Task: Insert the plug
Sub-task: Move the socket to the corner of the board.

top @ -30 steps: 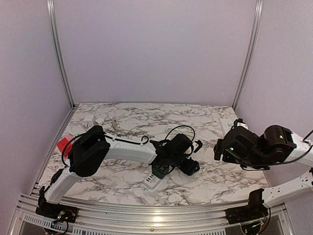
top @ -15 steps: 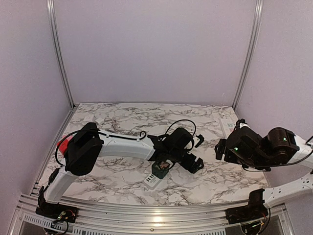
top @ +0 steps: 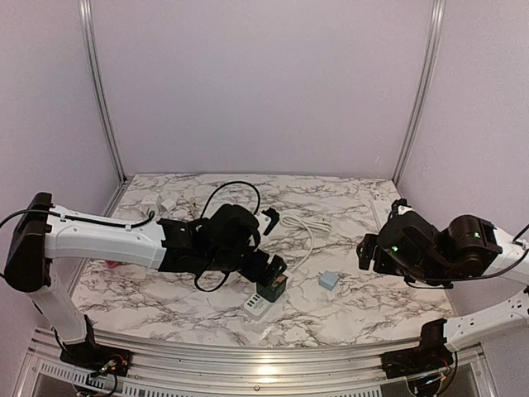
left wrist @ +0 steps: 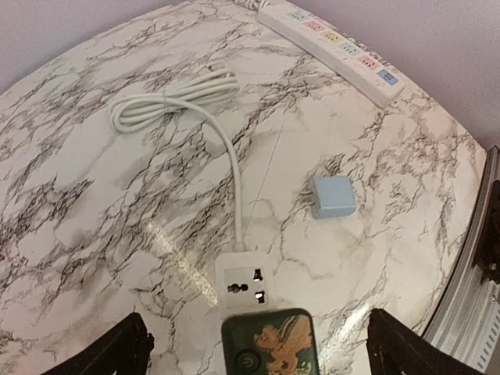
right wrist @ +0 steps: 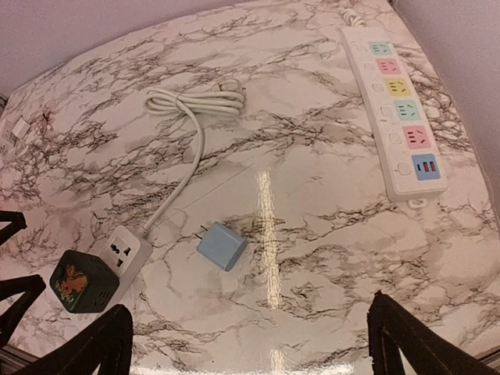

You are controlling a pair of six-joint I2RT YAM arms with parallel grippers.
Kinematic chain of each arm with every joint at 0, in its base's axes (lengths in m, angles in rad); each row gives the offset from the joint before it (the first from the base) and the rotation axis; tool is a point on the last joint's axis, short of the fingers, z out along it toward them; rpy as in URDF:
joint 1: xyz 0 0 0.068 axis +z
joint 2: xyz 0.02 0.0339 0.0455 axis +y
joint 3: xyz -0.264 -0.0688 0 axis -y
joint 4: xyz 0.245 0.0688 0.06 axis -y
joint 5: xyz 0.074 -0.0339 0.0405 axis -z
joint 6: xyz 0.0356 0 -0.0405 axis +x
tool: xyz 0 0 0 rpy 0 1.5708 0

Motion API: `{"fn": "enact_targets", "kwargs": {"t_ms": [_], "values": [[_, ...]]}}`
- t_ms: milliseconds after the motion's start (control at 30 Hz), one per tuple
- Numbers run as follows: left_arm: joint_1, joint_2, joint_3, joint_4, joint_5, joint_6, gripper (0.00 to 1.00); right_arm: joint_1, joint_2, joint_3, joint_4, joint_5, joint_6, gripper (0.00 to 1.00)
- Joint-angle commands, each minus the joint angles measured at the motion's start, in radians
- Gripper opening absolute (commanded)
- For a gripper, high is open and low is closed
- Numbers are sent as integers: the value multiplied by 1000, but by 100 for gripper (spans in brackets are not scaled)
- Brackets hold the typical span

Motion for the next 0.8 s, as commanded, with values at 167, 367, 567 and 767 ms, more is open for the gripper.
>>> {"fn": "enact_targets", "kwargs": {"t_ms": [167,367,567,767], "values": [[-46,-240,-461,264,-148,-118,99,-6,57,49,76,1,-72,99],[-82,-164,-493,274,-168,-109,99,-6,25,37,86,4,-75,98],[-118,-59,-413,236,-193,-118,99,-6,-21,13,85,1,-65,99],[-130,19,-371,181,-237,-140,99,-6,-51,2,85,-5,-61,99]]}}
